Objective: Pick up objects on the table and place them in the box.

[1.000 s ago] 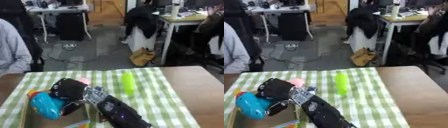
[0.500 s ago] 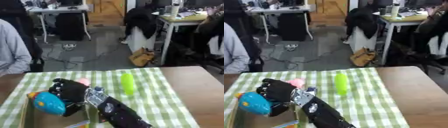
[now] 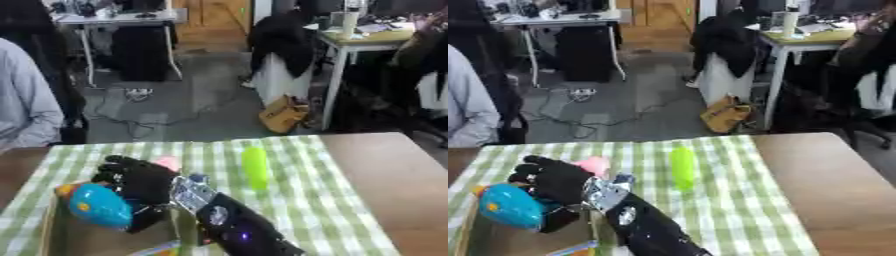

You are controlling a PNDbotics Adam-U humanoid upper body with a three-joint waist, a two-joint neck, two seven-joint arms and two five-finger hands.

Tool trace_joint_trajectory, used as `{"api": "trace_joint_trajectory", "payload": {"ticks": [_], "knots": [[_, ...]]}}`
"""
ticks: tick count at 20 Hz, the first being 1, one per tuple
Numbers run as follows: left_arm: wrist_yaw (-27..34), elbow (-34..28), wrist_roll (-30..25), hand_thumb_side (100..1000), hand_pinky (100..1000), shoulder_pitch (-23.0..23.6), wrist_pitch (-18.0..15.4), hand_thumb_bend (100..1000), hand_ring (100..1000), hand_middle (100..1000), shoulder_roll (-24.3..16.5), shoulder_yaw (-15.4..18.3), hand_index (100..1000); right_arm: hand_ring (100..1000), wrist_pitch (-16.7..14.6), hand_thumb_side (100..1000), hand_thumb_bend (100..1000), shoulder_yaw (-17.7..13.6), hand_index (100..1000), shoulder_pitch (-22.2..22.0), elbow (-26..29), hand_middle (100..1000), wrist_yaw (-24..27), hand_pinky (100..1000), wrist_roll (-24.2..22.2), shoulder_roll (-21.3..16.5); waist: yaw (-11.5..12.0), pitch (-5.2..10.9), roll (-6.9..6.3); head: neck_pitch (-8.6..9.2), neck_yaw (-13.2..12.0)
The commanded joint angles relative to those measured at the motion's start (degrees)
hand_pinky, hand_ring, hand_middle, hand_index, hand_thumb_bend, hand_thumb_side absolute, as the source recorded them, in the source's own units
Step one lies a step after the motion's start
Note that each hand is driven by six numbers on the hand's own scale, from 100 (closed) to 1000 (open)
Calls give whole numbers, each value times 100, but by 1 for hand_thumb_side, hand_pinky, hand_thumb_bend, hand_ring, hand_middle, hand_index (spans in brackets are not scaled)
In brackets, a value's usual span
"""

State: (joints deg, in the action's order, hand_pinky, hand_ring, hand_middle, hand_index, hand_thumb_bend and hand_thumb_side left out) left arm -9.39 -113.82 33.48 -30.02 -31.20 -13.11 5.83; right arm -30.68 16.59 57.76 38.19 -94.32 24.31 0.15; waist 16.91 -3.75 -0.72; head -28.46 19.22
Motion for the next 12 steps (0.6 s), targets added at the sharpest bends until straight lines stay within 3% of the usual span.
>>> {"api": "trace_joint_trajectory", "payload": {"ticks": [1,2,9,10,12], "knots": [[-18,-77,75,1000,786,-133,-62,146,828,826,-69,30,907,993,51,1000,183,-62,865,158,82,921,-22,1000,22,-96,-6,-11,-22,56,21],[-16,-77,73,1000,786,-132,-61,146,828,824,-69,29,907,1000,74,1000,251,-70,888,170,81,943,-14,1000,13,-100,-6,-9,-25,58,31],[1,-77,54,1000,786,-145,-65,147,827,821,-64,21,906,1000,38,1000,409,-134,989,337,17,1000,202,1000,-466,-132,0,-1,-45,76,176],[3,-77,53,1000,786,-146,-66,147,827,819,-65,21,905,1000,19,1000,558,-148,1000,355,11,1000,245,1000,-601,-141,2,0,-46,73,197],[8,-77,53,1000,785,-150,-72,148,824,816,-69,23,904,1000,-11,1000,582,-178,1000,399,-30,1000,283,1000,-993,-174,11,3,-51,65,253]]}}
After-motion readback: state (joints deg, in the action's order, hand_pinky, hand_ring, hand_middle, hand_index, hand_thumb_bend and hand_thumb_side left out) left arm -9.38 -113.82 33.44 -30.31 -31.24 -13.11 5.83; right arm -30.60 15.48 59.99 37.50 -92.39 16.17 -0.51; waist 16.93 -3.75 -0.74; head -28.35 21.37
